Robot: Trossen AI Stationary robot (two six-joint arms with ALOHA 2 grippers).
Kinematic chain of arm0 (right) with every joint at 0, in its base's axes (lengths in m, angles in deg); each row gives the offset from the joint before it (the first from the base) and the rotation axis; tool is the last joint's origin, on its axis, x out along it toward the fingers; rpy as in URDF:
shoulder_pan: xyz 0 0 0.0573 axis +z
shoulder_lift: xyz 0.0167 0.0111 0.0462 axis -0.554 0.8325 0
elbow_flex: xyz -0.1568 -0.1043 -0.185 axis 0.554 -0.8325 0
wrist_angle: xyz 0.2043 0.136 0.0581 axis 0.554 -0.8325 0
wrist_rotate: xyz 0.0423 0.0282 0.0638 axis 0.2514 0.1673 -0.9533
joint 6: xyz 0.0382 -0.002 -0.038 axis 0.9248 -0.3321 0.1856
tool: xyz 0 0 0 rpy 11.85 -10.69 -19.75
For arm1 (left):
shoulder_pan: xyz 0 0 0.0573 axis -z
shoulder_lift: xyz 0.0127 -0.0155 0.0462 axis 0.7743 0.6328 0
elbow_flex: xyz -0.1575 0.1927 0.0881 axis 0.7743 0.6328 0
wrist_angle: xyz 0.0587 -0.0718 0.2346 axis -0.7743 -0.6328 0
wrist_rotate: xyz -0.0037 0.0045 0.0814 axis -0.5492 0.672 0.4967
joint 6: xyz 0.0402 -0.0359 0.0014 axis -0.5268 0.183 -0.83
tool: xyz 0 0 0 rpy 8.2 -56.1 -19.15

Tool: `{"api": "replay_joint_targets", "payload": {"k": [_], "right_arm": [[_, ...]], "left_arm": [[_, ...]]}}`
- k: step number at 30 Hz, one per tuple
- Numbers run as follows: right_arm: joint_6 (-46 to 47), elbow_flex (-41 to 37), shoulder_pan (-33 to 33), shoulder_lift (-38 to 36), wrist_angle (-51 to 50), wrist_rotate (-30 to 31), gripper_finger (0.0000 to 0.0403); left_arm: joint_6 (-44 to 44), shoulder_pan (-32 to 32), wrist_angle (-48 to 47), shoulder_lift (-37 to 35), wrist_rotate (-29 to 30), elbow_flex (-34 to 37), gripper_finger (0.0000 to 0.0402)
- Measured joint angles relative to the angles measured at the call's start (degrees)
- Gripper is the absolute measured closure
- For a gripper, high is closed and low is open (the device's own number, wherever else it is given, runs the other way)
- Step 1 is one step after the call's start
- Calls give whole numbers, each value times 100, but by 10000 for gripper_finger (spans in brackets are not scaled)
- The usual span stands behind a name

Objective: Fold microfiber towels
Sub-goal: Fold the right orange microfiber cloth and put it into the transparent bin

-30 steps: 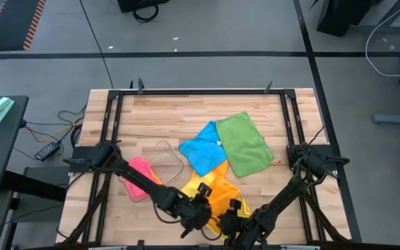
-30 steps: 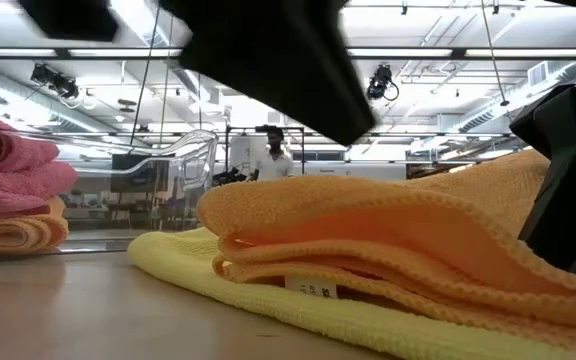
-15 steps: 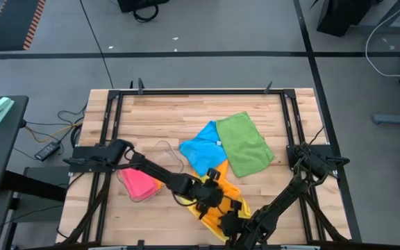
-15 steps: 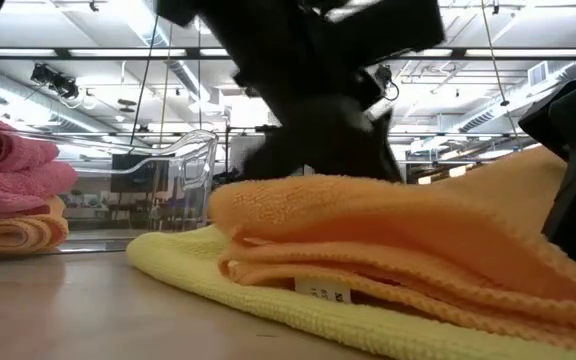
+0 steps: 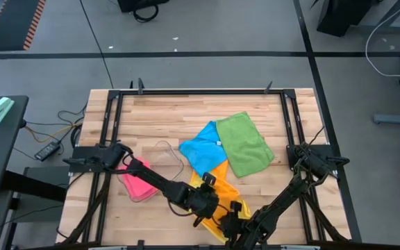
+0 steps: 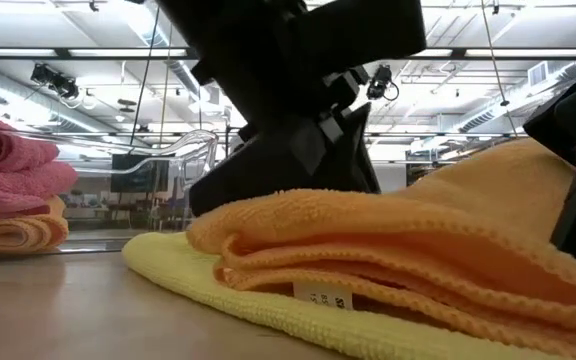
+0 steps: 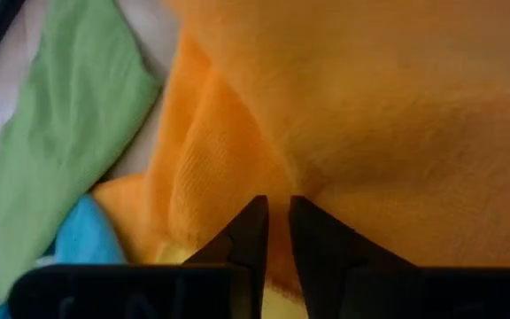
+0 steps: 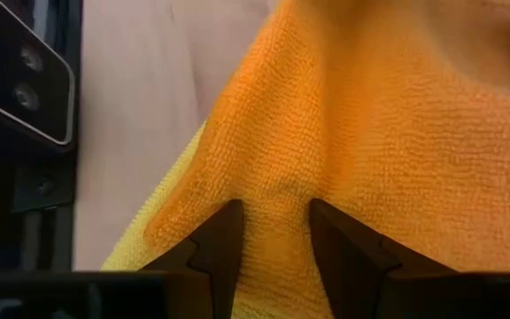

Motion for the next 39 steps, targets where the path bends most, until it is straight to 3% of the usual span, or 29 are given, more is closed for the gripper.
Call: {"api": "replay_joint_targets", "payload": {"k": [8,15,24,27,34,36,39], "right_arm": [[125,188,4,-12,-235,-252,260],[235,924,64,-111,-1755,4,260],[742,1331,72,-127,-3631,756,260],[1203,1313,71,-129,-4191,1080,260],[1693,1204,33,-129,-4544,969,260],[1730,1204,33,-129,-4549,950,260],[1740,1197,22,-129,-4541,865,260]], "left_arm": [[380,175,-350,-185,197,0,349],[229,277,-193,-238,128,-2,350],[243,344,253,-238,-847,0,353],[81,334,448,-235,-642,0,356],[-254,-91,923,-211,-295,0,357],[-231,-268,848,-179,-446,0,357],[93,-558,872,-176,-1335,102,360]]}}
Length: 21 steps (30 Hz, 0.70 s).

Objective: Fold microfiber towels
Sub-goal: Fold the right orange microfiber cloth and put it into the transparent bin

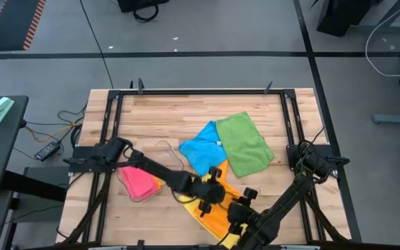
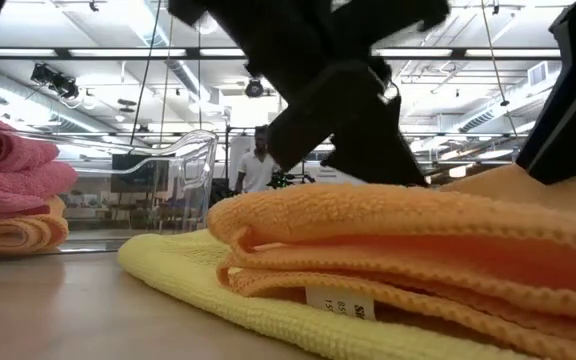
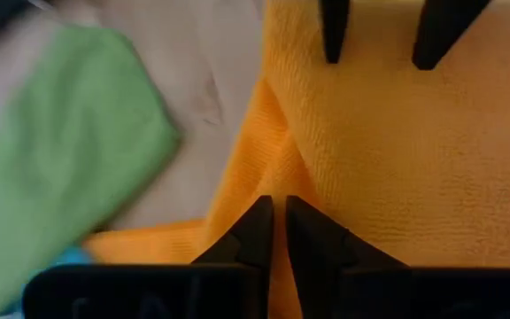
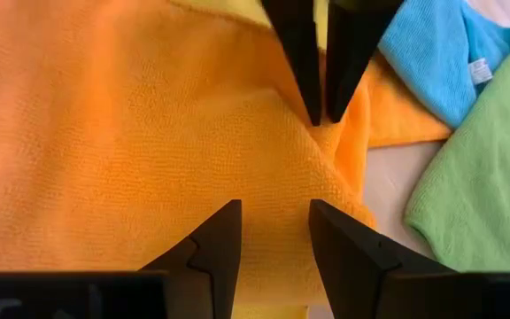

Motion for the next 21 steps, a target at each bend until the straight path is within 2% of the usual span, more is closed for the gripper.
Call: {"api": "replay_joint_targets", "payload": {"k": [2,8,14,21], "right_arm": [[72,-68,-4,0,31,-40,260],[530,-399,44,0,13,-714,260],[674,-232,254,0,-4,-1126,260],[668,219,378,0,-264,-902,260]], "left_arm": [[170,-120,-88,0,-195,55,363],[8,-35,-131,0,79,77,374],[-18,68,-74,0,223,78,385],[-186,140,-16,-32,313,79,385]]}}
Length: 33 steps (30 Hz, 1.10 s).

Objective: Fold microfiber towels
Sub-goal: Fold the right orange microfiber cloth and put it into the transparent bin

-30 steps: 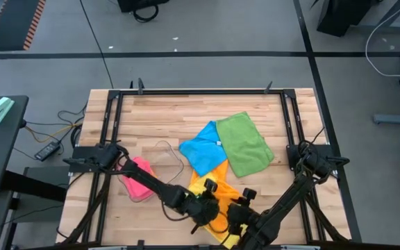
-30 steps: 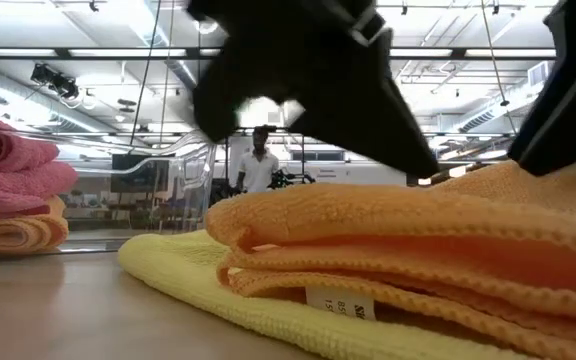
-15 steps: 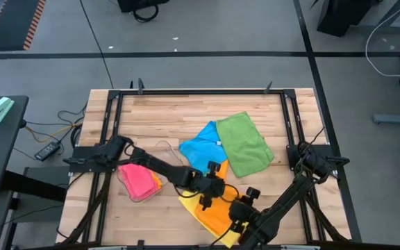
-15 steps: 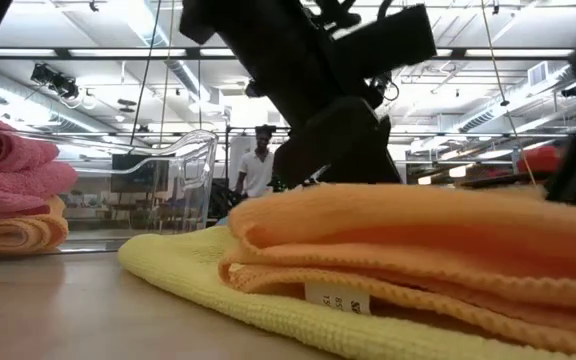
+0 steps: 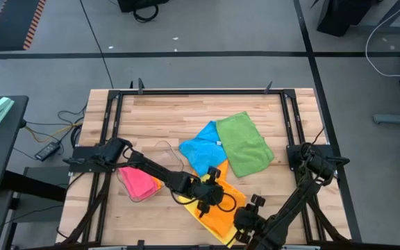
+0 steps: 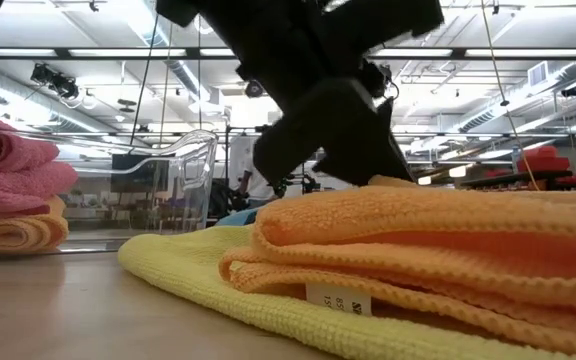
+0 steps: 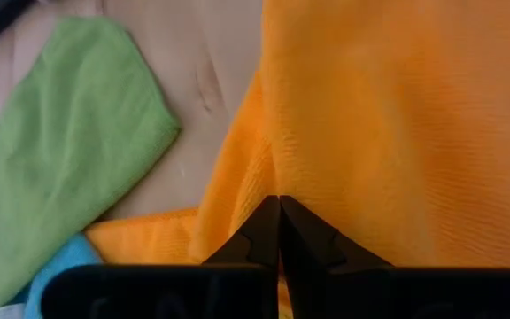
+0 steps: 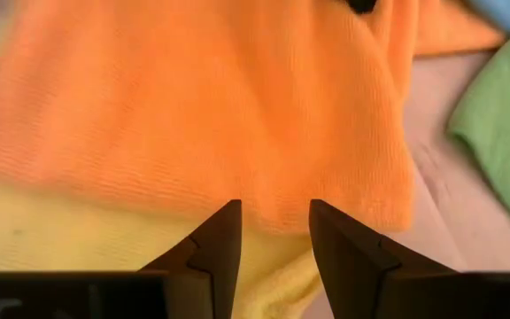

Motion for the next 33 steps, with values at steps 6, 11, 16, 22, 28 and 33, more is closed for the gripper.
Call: {"api": "replay_joint_targets", "payload": {"k": [6,11,16,22,28,33], "right_arm": [[-351,65,27,0,393,677,260],[-877,-216,49,0,1492,1023,261],[-900,-326,100,2,1666,1114,261],[-859,-324,98,0,1682,1120,260],[-861,-324,67,0,1686,1144,261],[-898,-324,72,0,1695,1146,261]], "left_arm": [[-414,272,-56,-290,117,0,369],[-606,829,-378,-525,-32,-11,338],[-806,1333,-732,-499,110,0,293],[-1295,1576,-1417,-495,750,17,249],[-1373,1469,-1339,-484,797,348,244],[-1397,1422,-1332,-484,821,407,260]]}}
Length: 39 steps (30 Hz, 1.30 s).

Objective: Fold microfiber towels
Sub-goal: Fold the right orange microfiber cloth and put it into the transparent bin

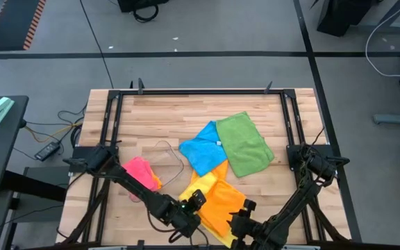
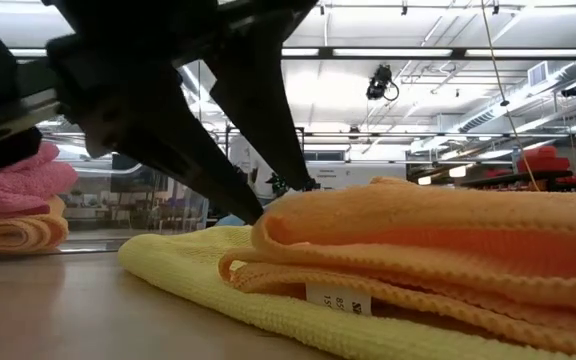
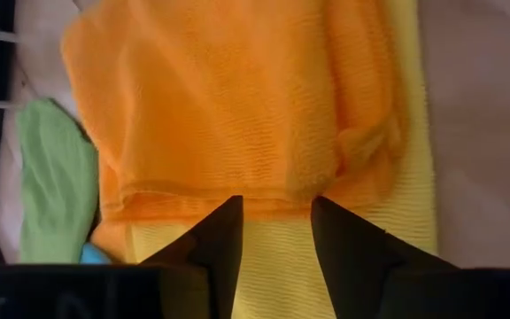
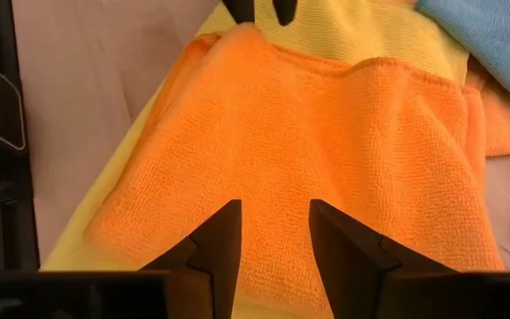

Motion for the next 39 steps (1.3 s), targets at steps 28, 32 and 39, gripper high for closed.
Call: {"api": "replay_joint_targets", "payload": {"k": [28,32,39], "right_arm": [[26,0,0,0,25,2,261],[33,0,0,0,46,1,261],[13,0,0,0,64,2,261]], "left_arm": [[-594,241,805,210,498,0,281],[-565,121,767,214,489,0,287],[-987,-7,683,216,507,0,301]]}}
